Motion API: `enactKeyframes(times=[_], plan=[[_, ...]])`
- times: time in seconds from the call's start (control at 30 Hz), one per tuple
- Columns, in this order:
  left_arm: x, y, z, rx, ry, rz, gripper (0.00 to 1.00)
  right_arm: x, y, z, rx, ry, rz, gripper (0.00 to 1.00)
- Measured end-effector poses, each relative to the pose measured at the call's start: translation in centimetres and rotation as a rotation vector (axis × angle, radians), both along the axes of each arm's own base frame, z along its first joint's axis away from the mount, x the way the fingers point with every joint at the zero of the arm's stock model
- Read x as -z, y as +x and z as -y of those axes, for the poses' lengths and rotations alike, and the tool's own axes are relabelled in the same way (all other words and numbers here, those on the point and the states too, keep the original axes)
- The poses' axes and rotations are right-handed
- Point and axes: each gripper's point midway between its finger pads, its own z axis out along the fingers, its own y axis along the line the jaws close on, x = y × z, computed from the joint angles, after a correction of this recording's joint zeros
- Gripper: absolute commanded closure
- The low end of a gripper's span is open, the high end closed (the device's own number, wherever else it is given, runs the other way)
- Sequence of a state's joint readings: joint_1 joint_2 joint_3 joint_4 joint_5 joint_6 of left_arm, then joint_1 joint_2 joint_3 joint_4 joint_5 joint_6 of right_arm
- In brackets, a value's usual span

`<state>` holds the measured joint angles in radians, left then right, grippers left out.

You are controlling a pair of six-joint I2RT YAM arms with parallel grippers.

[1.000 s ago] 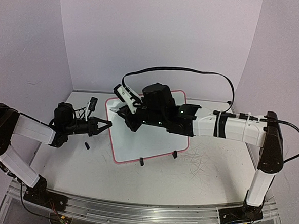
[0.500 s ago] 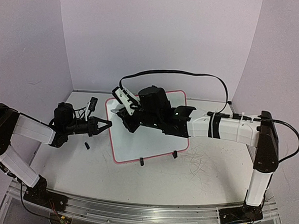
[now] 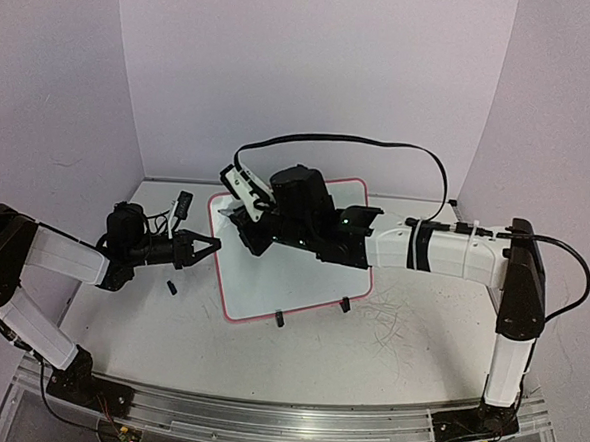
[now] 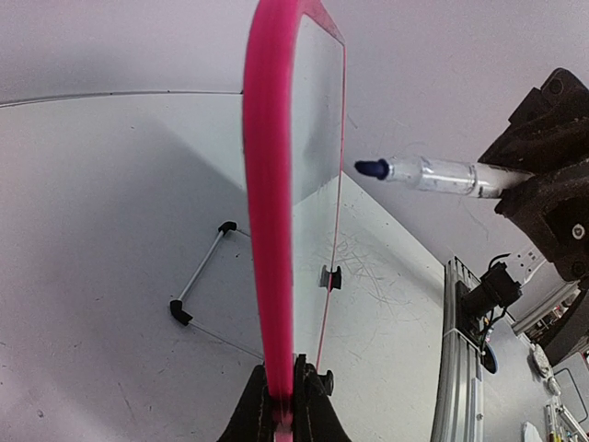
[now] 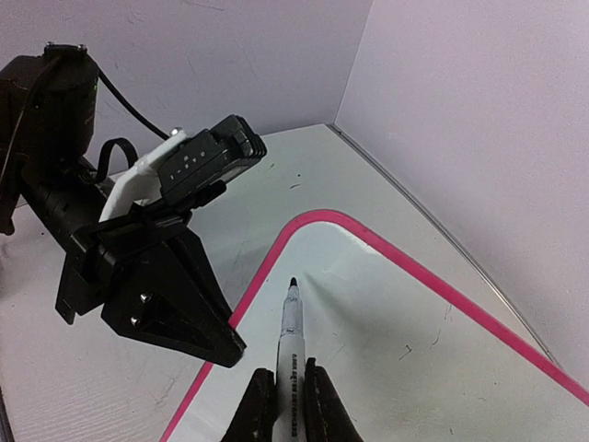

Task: Write a sentence on the whiteboard

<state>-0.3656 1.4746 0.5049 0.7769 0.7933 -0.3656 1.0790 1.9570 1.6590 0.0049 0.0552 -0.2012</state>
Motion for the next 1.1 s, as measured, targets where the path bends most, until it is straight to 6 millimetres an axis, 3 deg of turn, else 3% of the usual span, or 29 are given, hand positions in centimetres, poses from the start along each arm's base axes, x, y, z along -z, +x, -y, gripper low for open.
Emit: enactKeyframes(times=[1.1], plan=[[0.0, 0.0, 0.0, 0.0, 0.0, 0.001, 1.0, 1.2, 0.6, -0.4, 0.031, -0.021, 0.004, 1.0]])
